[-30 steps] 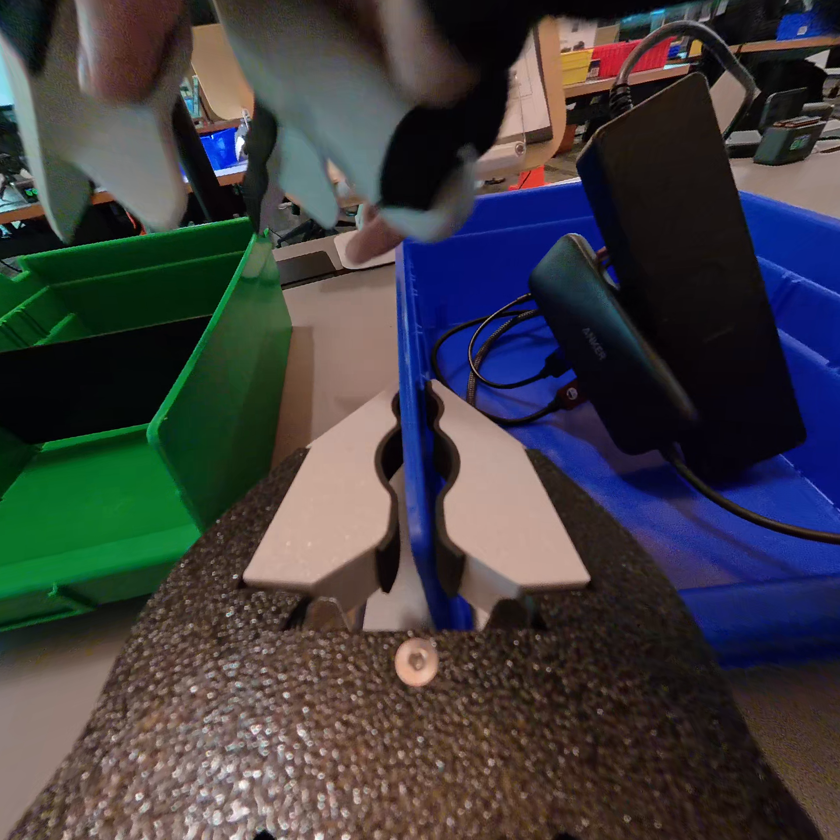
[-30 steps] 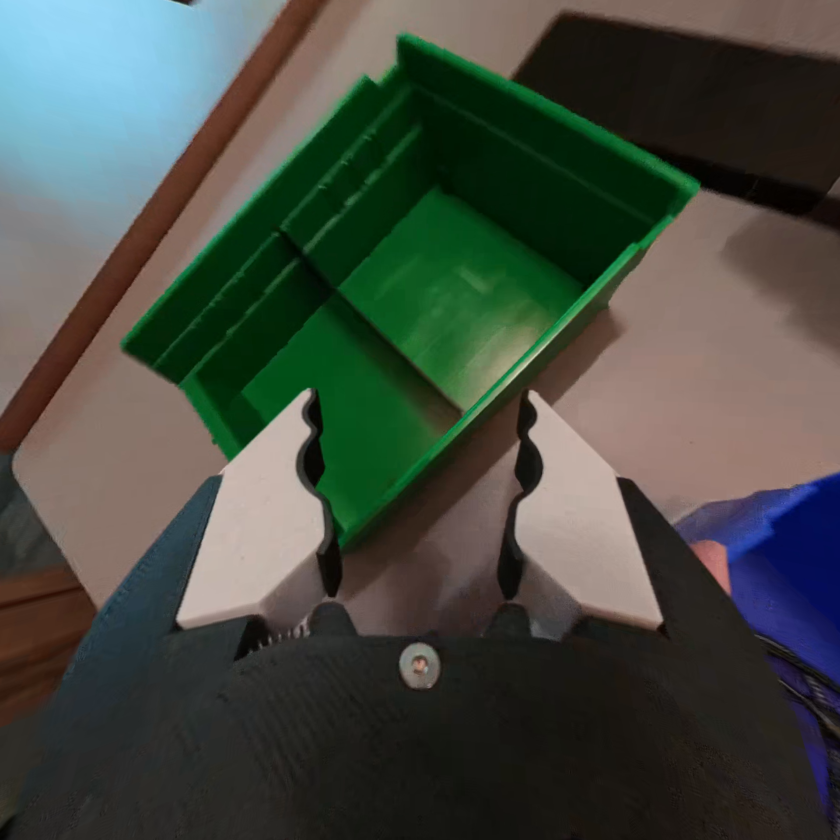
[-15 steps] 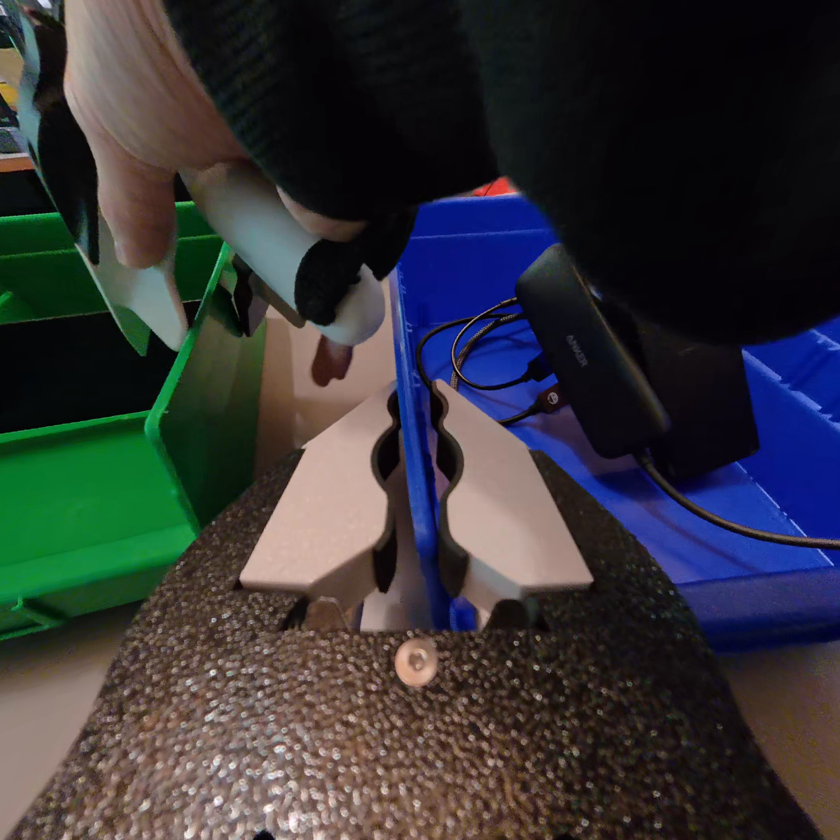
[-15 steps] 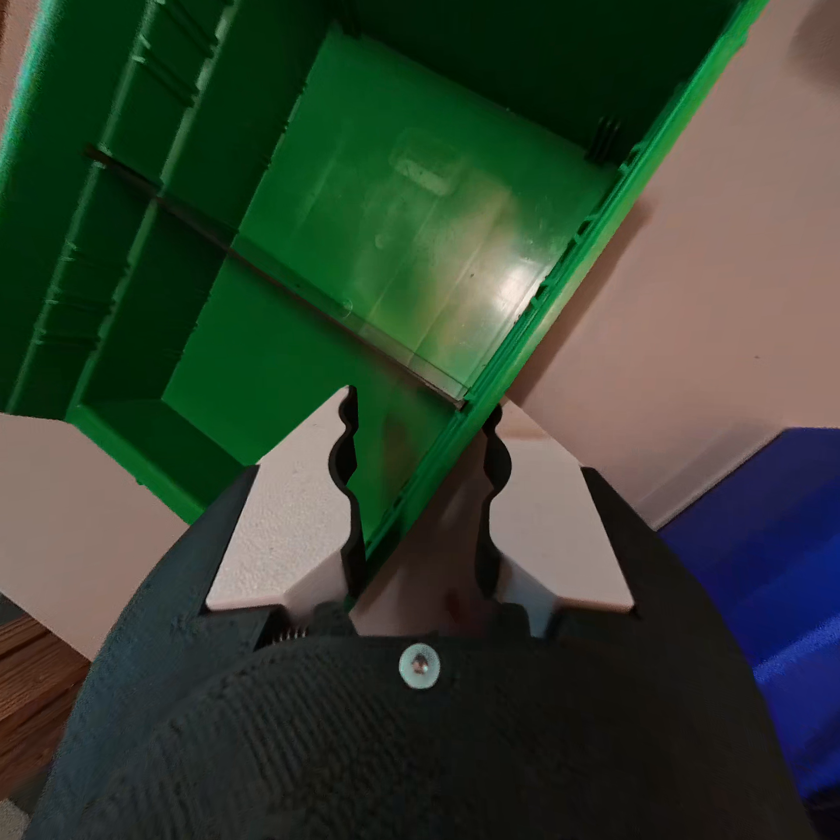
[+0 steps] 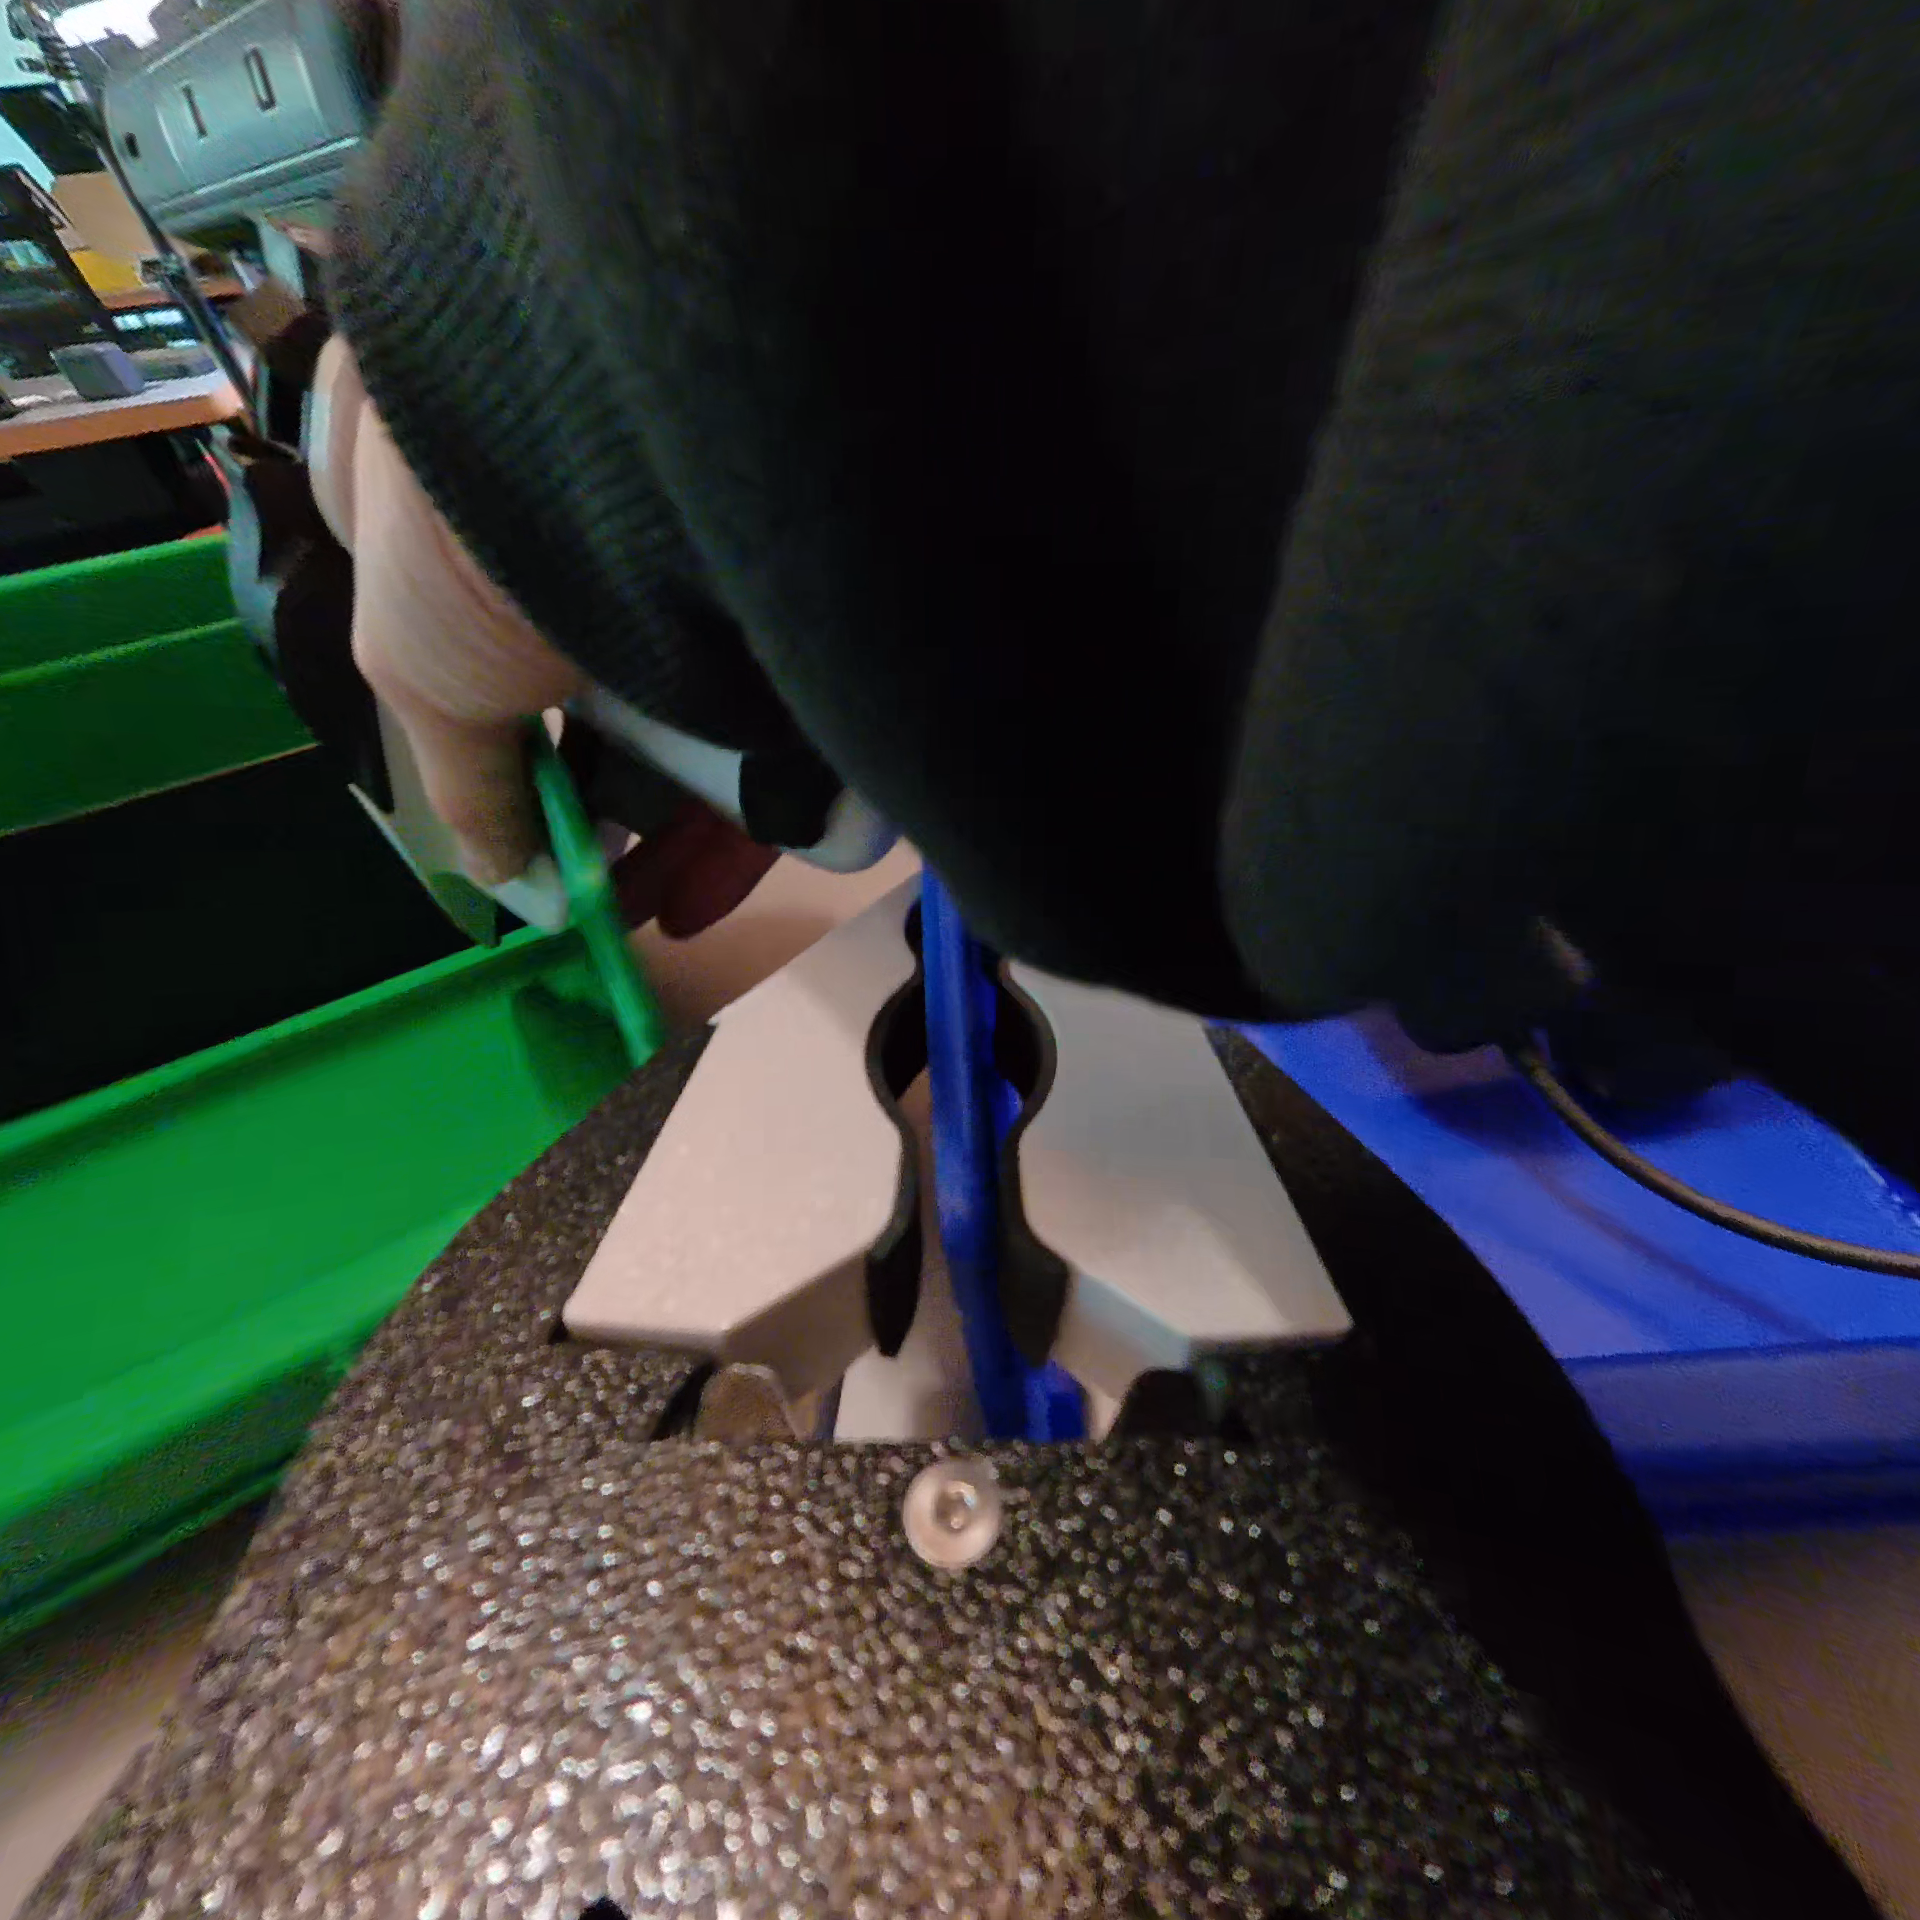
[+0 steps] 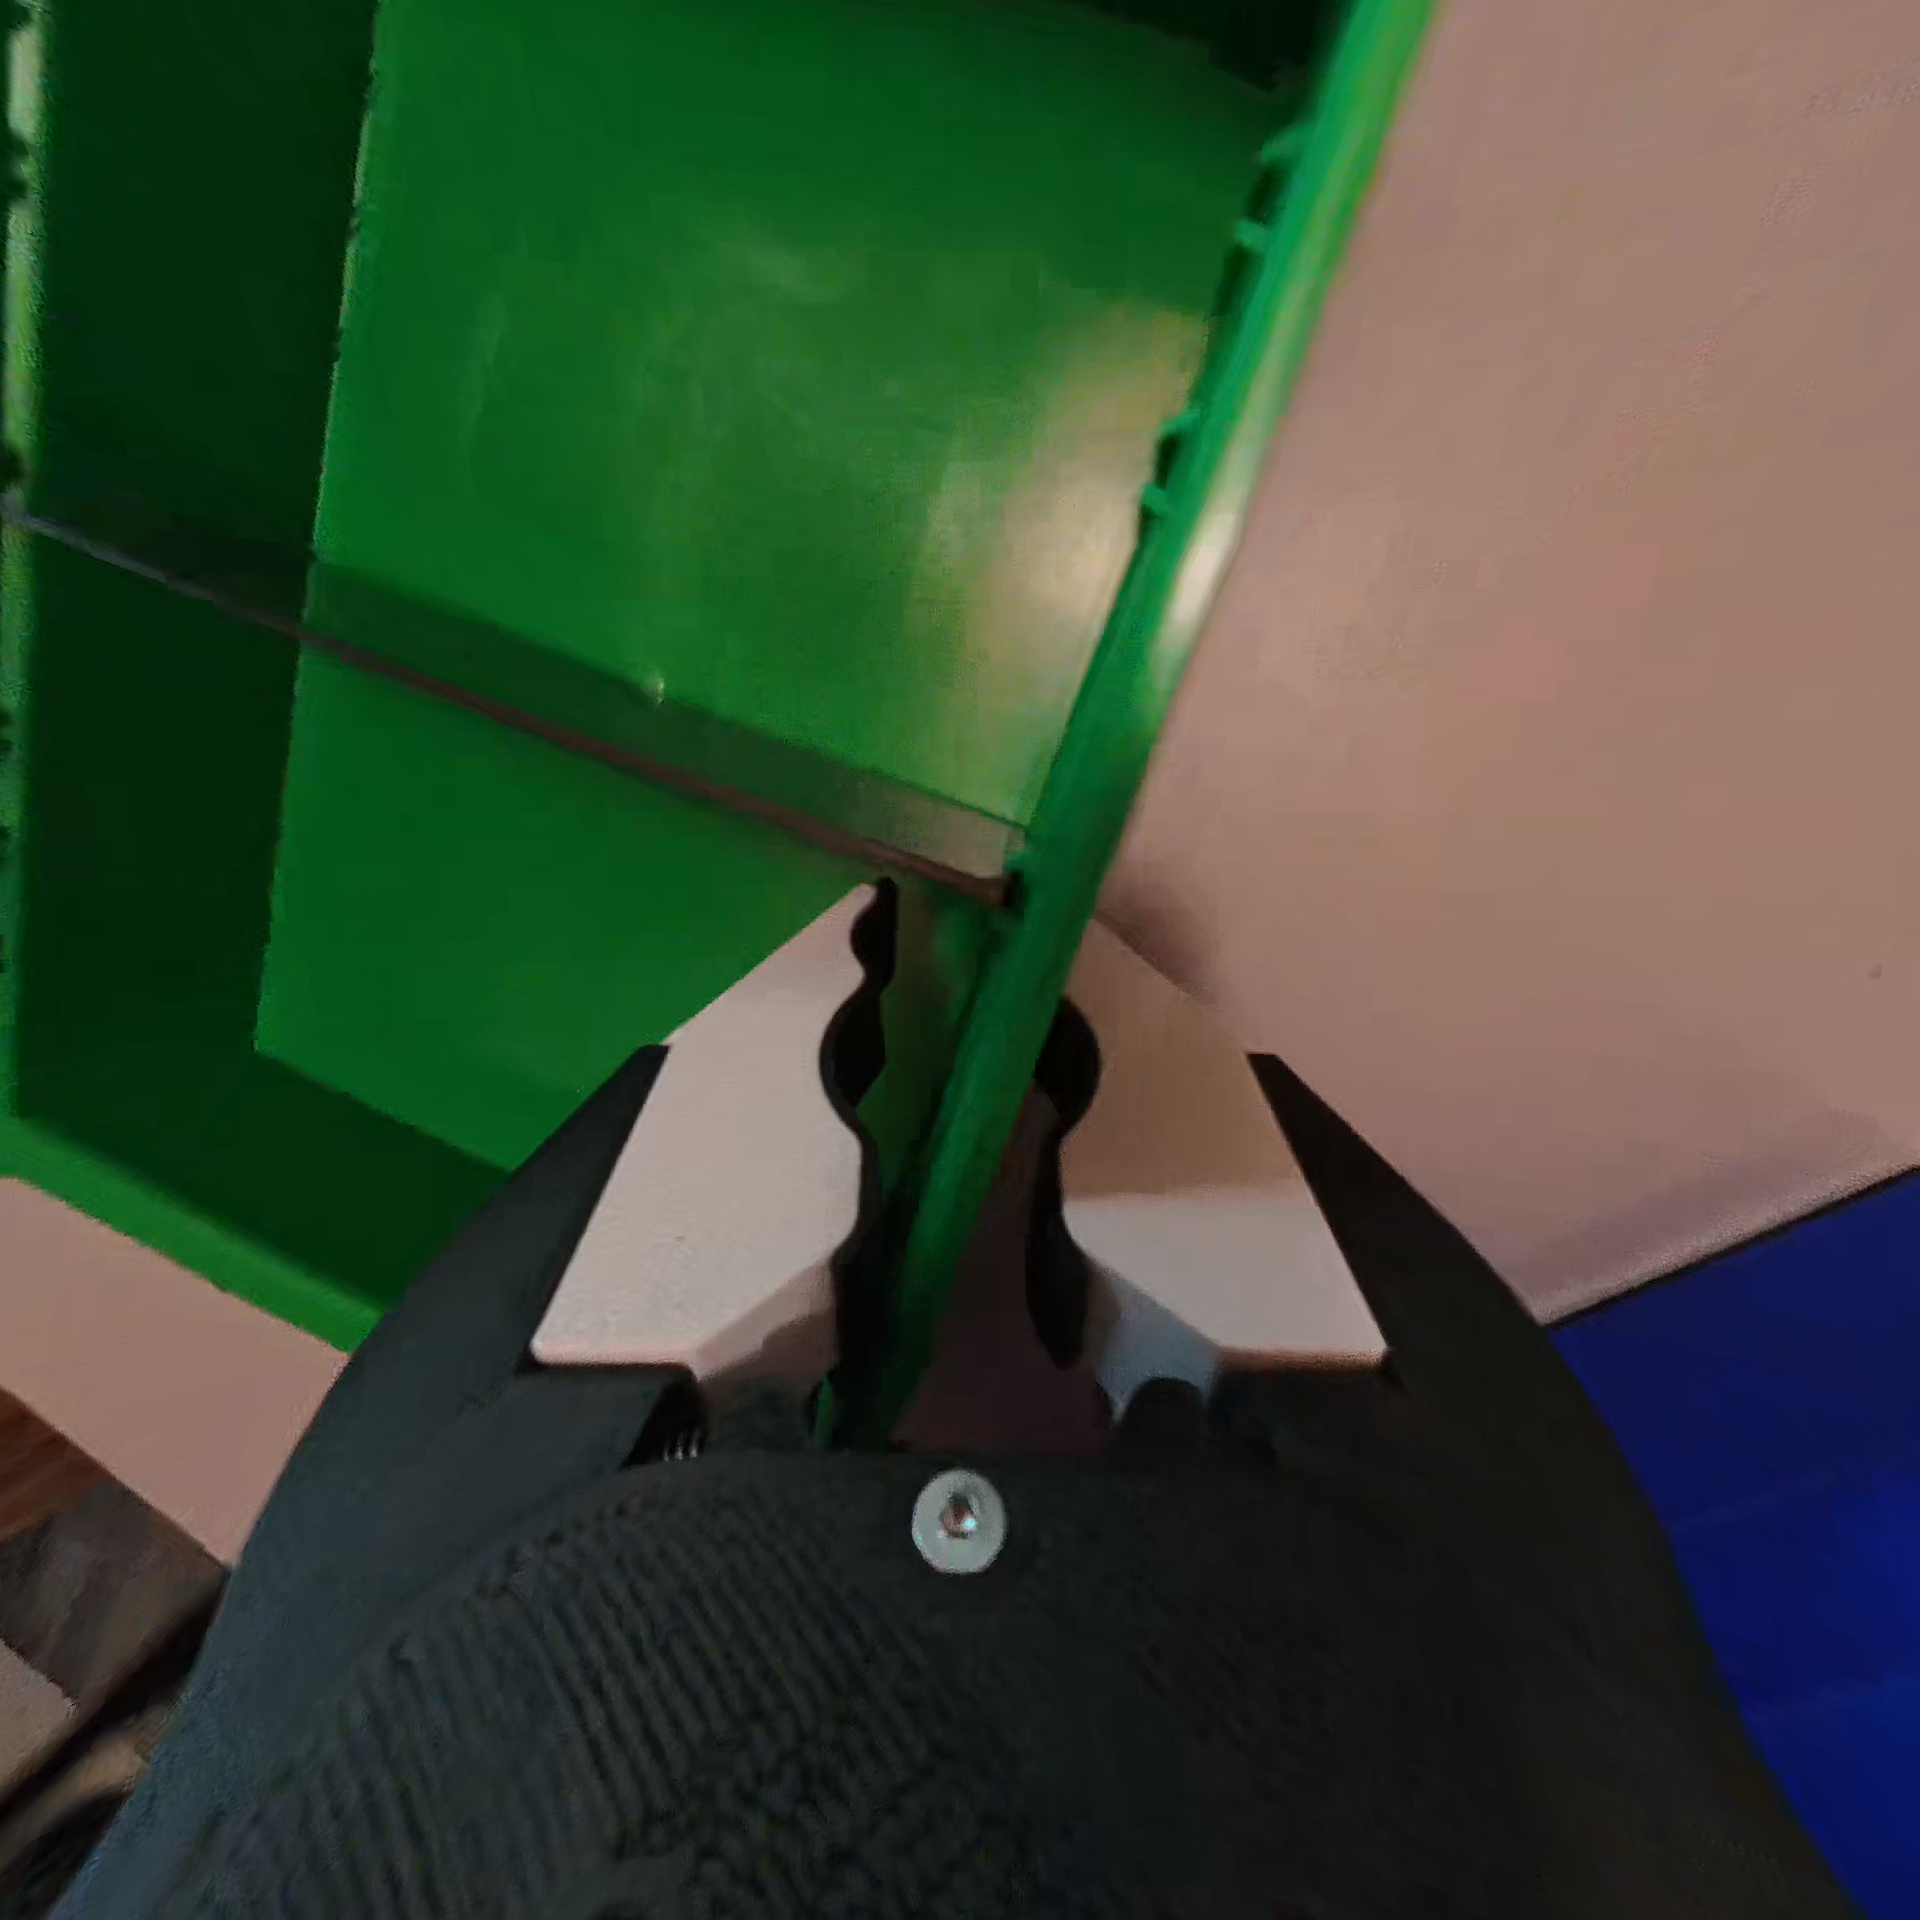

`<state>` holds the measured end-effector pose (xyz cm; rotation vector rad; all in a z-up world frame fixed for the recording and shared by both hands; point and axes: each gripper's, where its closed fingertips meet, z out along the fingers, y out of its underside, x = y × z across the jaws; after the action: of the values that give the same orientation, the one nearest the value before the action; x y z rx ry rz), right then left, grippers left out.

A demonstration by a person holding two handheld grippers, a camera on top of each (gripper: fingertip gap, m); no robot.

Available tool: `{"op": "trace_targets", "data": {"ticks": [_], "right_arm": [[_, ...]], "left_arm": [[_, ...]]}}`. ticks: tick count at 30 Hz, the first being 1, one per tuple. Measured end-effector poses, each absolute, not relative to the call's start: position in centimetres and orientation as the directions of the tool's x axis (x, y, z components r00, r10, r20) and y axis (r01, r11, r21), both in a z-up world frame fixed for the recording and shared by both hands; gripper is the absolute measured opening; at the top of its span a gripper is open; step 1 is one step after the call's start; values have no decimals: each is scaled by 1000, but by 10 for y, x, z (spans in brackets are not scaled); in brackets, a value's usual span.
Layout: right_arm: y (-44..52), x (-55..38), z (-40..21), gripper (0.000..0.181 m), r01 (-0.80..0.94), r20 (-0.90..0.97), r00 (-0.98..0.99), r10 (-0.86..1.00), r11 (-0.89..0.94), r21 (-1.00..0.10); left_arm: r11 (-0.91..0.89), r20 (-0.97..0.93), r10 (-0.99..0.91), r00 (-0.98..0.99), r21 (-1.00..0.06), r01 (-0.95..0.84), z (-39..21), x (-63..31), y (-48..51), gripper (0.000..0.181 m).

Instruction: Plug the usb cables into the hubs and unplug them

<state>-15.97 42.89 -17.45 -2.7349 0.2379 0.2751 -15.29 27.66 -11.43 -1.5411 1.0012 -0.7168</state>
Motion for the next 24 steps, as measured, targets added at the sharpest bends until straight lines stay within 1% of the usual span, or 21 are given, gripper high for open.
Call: {"op": "trace_targets", "data": {"ticks": [2,4,7,9,11,14,18,21,24], "right_arm": [[428,-162,-169,21,-93,-195,980,-28,-938,-334],[433,-161,-151,21,3,-127,991,50,-938,-346],[448,-150,-104,21,108,-20,992,128,-903,-416],[455,-139,-62,20,115,-13,990,137,-876,-469],[455,-121,-14,20,112,-19,989,146,-826,-552],[434,-75,51,19,75,-31,992,125,-757,-649],[369,26,100,20,-3,-1,1000,-3,-719,-695],[296,109,101,20,-110,1,988,-153,-714,-691],[213,180,71,20,-252,-55,955,-292,-696,-672]], "left_arm": [[-10,-88,-896,435,-976,-218,-113,-152,275,1],[15,-119,-889,443,-973,-231,-114,-153,276,2],[16,-118,-893,434,-973,-230,-113,-152,276,1],[14,-115,-895,430,-973,-231,-114,-153,277,1],[10,-113,-896,429,-972,-233,-114,-155,279,1],[1,-103,-900,425,-973,-233,-115,-163,289,1],[-31,-74,-889,452,-975,-221,-115,-181,312,2],[-101,-6,-865,501,-977,-186,-115,-200,337,1],[-150,36,-824,566,-976,-156,-115,-225,368,0]]}}
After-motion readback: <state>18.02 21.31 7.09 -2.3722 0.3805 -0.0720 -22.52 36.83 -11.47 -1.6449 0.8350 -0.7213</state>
